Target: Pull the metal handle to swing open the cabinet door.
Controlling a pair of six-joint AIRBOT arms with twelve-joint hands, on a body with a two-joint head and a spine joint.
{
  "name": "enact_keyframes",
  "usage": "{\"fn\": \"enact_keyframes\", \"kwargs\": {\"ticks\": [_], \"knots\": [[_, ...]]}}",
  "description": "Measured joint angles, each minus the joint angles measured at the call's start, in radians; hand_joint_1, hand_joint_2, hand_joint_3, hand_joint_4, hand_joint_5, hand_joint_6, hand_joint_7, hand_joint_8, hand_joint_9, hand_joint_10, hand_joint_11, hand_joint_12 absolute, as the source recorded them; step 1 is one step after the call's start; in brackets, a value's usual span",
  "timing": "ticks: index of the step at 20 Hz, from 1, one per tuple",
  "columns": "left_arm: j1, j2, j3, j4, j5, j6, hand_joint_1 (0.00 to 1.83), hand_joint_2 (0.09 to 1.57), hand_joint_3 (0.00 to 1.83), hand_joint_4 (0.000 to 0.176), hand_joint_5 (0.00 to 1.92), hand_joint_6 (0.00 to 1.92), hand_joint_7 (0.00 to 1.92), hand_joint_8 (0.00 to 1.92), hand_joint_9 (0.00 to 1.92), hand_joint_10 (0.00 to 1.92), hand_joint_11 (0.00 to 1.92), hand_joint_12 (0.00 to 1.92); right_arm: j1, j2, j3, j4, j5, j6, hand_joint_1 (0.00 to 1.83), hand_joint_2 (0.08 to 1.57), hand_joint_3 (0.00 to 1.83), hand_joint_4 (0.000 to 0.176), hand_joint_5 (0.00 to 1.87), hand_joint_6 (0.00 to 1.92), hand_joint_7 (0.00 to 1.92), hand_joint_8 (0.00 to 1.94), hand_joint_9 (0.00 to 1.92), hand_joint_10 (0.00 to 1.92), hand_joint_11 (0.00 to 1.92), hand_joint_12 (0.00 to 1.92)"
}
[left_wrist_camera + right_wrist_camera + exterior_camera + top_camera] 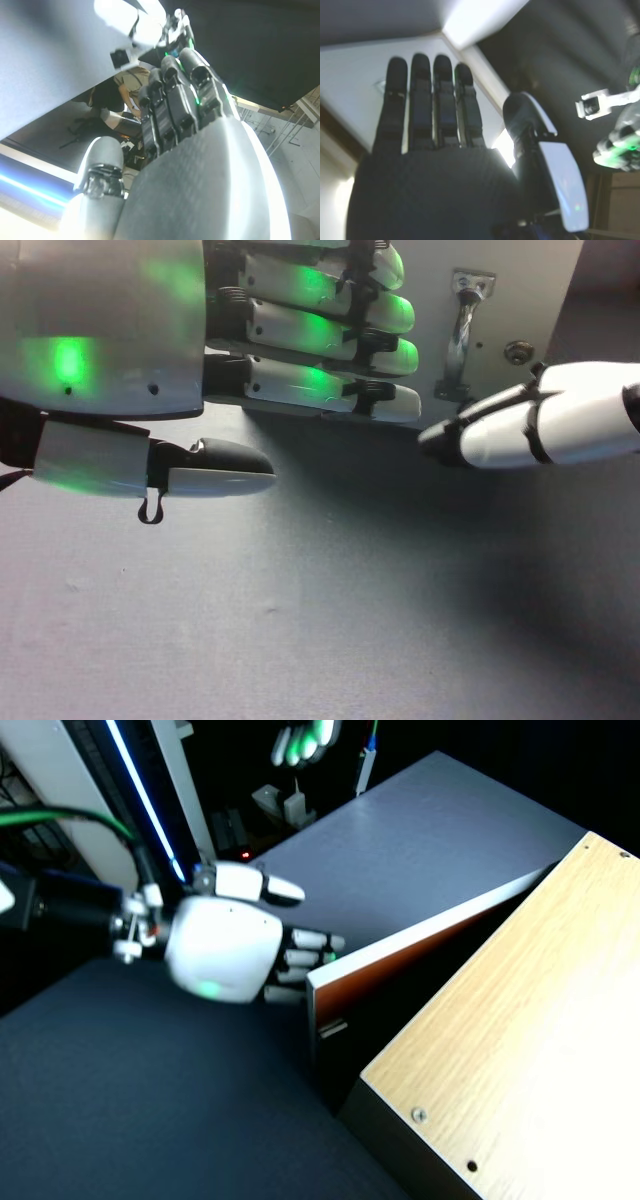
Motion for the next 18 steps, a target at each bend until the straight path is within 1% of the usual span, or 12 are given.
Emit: {"fn": "enact_keyframes", "kwargs": {"ticks": [4, 8, 9, 10, 11, 14, 18], "knots": [[0.000, 0.000, 0.000, 0.000, 0.000, 0.000, 0.00, 1.57, 0.11, 0.000, 0.37, 0.00, 0.39, 0.00, 0.36, 0.00, 0.00, 0.80, -0.005, 0.043, -0.035, 0.002, -0.004, -0.024, 0.00, 1.57, 0.11, 0.000, 0.41, 0.00, 0.43, 0.00, 0.39, 0.00, 0.00, 1.00], [0.000, 0.000, 0.000, 0.000, 0.001, 0.000, 0.00, 1.57, 0.10, 0.000, 0.36, 0.00, 0.39, 0.00, 0.36, 0.00, 0.00, 0.78, -0.005, 0.063, -0.034, 0.002, 0.006, -0.026, 0.00, 1.57, 0.11, 0.000, 0.41, 0.00, 0.42, 0.00, 0.38, 0.00, 0.00, 0.99], [0.000, 0.000, 0.000, 0.000, 0.001, 0.000, 0.00, 1.57, 0.10, 0.000, 0.36, 0.00, 0.39, 0.00, 0.36, 0.00, 0.00, 0.78, -0.005, 0.068, -0.022, 0.002, 0.009, -0.033, 0.00, 1.57, 0.11, 0.000, 0.41, 0.00, 0.42, 0.00, 0.38, 0.00, 0.00, 0.98], [0.000, 0.000, 0.000, 0.000, 0.001, 0.000, 0.00, 1.57, 0.10, 0.000, 0.36, 0.00, 0.39, 0.00, 0.36, 0.00, 0.00, 0.79, -0.005, 0.069, -0.009, 0.002, 0.008, -0.070, 0.00, 1.57, 0.12, 0.000, 0.41, 0.00, 0.42, 0.00, 0.38, 0.00, 0.00, 0.98], [0.000, 0.000, 0.000, 0.000, 0.001, 0.000, 0.00, 1.57, 0.10, 0.000, 0.36, 0.00, 0.39, 0.00, 0.36, 0.00, 0.00, 0.79, -0.005, 0.069, 0.006, 0.002, 0.008, -0.088, 0.00, 1.57, 0.12, 0.000, 0.41, 0.00, 0.42, 0.00, 0.39, 0.00, 0.00, 0.98], [0.000, 0.000, 0.000, 0.000, 0.001, 0.000, 0.00, 1.57, 0.10, 0.000, 0.36, 0.00, 0.39, 0.00, 0.36, 0.00, 0.00, 0.79, -0.003, 0.069, 0.058, 0.002, 0.025, -0.090, 0.00, 1.57, 0.12, 0.000, 0.41, 0.00, 0.42, 0.00, 0.38, 0.00, 0.00, 0.96], [0.000, 0.000, 0.000, 0.000, 0.000, 0.000, 0.00, 1.57, 0.11, 0.000, 0.36, 0.00, 0.39, 0.00, 0.36, 0.00, 0.00, 0.78, 0.019, 0.068, 0.125, 0.002, 0.042, -0.090, 0.00, 1.57, 0.12, 0.000, 0.41, 0.00, 0.43, 0.00, 0.39, 0.00, 0.00, 0.96]]}}
